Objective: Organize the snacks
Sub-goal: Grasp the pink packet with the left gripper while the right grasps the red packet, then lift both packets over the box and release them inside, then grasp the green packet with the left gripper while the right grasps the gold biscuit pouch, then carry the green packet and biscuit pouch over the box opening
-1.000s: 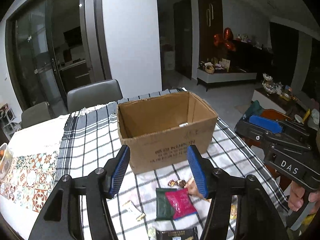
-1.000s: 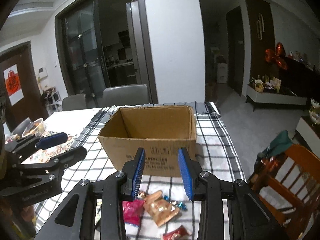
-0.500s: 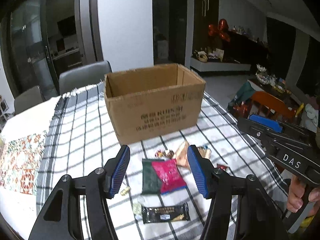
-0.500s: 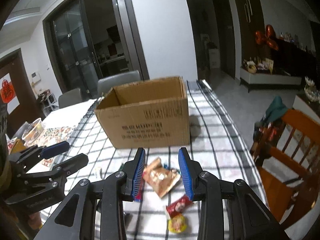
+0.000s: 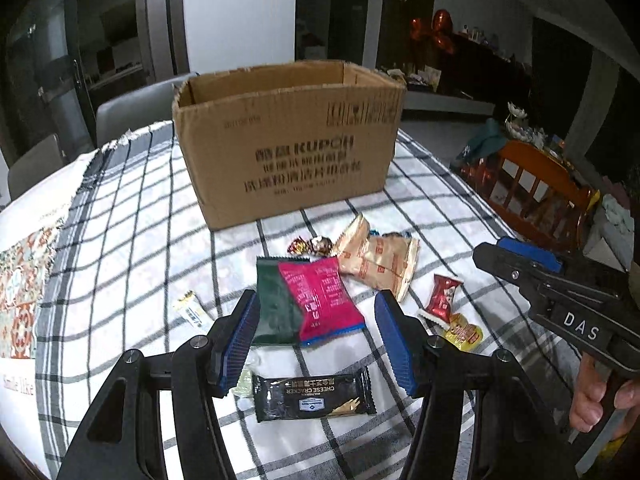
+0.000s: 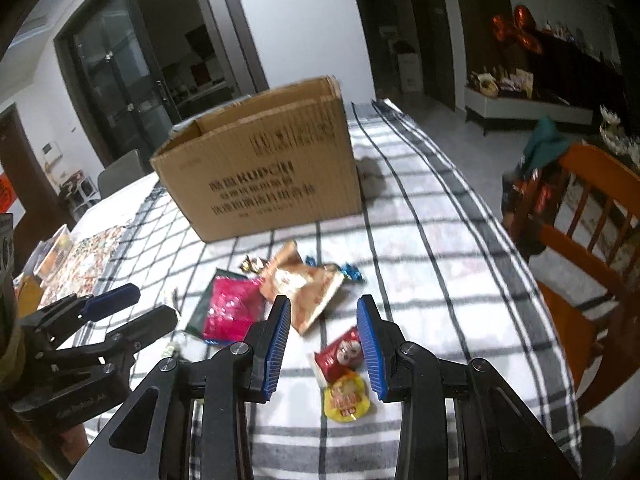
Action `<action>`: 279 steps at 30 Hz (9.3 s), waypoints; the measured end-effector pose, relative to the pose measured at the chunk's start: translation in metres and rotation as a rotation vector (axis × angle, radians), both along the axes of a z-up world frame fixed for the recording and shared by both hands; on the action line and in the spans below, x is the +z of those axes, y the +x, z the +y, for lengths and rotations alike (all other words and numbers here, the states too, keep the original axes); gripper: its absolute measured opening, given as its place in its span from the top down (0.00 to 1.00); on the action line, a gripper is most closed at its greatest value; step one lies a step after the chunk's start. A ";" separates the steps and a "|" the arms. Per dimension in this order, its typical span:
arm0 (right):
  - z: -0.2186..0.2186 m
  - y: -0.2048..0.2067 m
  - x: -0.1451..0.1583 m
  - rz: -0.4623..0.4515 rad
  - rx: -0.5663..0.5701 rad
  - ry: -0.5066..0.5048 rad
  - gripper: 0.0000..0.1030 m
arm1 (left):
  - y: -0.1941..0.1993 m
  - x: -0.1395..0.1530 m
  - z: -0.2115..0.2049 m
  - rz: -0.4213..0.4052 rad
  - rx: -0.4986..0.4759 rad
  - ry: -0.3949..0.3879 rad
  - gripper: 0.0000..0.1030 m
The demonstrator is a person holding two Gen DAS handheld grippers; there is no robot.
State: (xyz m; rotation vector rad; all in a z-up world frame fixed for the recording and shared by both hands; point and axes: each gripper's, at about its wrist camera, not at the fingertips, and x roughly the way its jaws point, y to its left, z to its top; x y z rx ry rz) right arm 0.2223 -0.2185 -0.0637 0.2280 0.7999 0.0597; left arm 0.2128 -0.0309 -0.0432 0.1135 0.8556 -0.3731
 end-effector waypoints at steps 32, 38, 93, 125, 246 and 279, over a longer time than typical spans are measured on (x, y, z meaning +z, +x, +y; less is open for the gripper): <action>-0.002 0.029 -0.066 0.152 -0.110 0.061 0.66 | 0.064 -0.070 -0.018 0.154 0.099 0.006 0.43; 0.000 0.030 -0.068 0.149 -0.101 0.029 0.69 | 0.069 -0.075 -0.025 0.144 0.102 0.039 0.43; 0.020 0.084 0.103 -0.203 0.137 -0.014 0.75 | 0.077 0.105 0.004 -0.153 0.060 -0.005 0.62; 0.022 0.189 0.106 -0.202 0.200 -0.106 0.61 | 0.170 0.104 0.002 -0.179 0.076 0.033 0.43; 0.045 0.071 -0.005 0.039 0.323 -0.153 0.62 | 0.050 -0.010 0.009 0.061 0.075 0.018 0.57; 0.034 0.114 0.121 -0.235 0.350 -0.124 0.62 | 0.093 0.122 -0.004 -0.212 0.041 -0.014 0.57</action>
